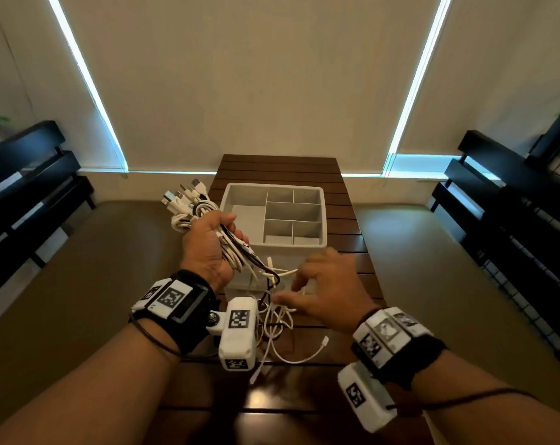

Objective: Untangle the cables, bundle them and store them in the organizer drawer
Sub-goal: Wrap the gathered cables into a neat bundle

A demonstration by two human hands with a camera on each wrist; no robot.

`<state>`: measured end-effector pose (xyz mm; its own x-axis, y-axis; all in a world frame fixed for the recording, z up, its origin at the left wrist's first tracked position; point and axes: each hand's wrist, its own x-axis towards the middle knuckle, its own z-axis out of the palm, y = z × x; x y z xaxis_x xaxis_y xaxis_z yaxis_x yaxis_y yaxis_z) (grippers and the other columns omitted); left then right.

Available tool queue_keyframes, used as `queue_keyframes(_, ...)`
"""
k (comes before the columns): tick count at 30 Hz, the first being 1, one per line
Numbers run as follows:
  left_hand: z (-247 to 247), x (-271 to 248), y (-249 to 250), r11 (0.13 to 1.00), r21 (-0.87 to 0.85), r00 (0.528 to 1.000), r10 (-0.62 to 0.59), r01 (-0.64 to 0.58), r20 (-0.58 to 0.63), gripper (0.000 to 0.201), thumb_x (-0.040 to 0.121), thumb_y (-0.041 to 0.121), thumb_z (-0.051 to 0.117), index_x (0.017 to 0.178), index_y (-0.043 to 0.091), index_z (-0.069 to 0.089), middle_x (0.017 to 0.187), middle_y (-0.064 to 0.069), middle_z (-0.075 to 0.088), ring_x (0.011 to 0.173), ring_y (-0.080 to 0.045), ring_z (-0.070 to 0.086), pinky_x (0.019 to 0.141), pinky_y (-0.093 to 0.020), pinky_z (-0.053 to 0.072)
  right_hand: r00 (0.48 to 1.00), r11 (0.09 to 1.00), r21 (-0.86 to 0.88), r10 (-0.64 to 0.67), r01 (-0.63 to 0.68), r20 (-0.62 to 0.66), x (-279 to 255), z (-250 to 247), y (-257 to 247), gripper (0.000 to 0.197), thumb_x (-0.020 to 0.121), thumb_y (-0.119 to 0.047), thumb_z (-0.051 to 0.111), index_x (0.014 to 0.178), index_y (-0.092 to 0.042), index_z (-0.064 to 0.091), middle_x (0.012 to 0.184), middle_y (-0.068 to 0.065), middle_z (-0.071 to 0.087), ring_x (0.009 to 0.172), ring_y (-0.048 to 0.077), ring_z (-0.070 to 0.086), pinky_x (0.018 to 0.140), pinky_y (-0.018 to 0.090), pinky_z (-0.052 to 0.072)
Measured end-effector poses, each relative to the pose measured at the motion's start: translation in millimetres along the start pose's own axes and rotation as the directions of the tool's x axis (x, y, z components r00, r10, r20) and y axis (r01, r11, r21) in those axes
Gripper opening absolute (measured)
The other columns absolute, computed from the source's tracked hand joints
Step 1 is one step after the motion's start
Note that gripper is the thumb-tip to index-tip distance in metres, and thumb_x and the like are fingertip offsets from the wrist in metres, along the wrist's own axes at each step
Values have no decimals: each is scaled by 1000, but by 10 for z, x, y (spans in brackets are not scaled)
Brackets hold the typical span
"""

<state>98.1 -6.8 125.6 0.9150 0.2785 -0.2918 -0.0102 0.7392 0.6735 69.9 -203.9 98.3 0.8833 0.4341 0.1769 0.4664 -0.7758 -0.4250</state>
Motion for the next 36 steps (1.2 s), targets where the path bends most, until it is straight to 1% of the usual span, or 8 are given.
queue_keyframes(6,119,-13,-40,999,35,1000,20,-19,-14,21,77,5,57,61,15,49,52,3,45,43,-12,46,47,-24,46,981,951,246,165,-185,100,99,165,-204,18,87,-28,66,76,-17,57,77,1,63,71,19,58,61,30,46)
queue_keyframes(14,-30,97,86,996,77,994,57,-50,-93,19,74,4,59,62,13,48,53,0,45,43,-14,48,50,-28,49,994,529,841,71,-110,86,34,-90,2,13,90,-2,58,86,-1,70,84,15,72,62,13,58,60,21,50)
queue_keyframes(19,6,74,-17,996,80,992,42,-32,-121,21,77,2,58,62,14,48,51,2,45,41,-12,46,47,-25,46,961,544,824,-111,-154,253,-12,-121,-2,9,89,2,56,89,3,66,82,9,67,78,16,63,74,24,51)
queue_keyframes(24,-66,143,54,997,65,992,56,-49,-111,17,75,4,57,64,14,47,54,2,43,42,-12,45,49,-25,46,905,862,376,193,-341,379,10,-105,289,18,95,-17,55,90,-5,67,77,3,73,65,14,61,66,34,53)
queue_keyframes(26,-77,135,64,995,80,992,67,-59,-106,17,75,4,57,65,14,48,54,2,44,42,-11,46,48,-25,47,881,815,365,336,-449,332,-9,-42,377,17,96,-15,52,91,-5,65,73,5,73,56,17,60,57,36,51)
queue_keyframes(28,-85,110,77,996,67,994,64,-58,-86,18,75,4,57,64,14,47,53,2,44,42,-11,46,49,-25,47,797,586,548,515,-597,316,-13,17,436,14,98,-9,44,93,-5,57,67,11,70,45,19,55,46,29,42)
queue_keyframes(32,-83,48,218,999,-21,999,38,-38,12,18,70,7,57,58,15,47,52,3,42,44,-11,43,52,-24,46,498,98,650,731,-754,467,-43,75,633,17,98,-5,33,90,-4,48,61,13,65,41,16,51,38,20,37)
queue_keyframes(36,-42,-16,380,995,-87,995,62,-55,79,18,66,9,56,54,15,46,49,3,41,45,-11,42,56,-23,45,358,77,459,744,-885,565,-236,136,842,22,96,-2,40,82,5,56,53,14,62,40,16,47,38,21,37)
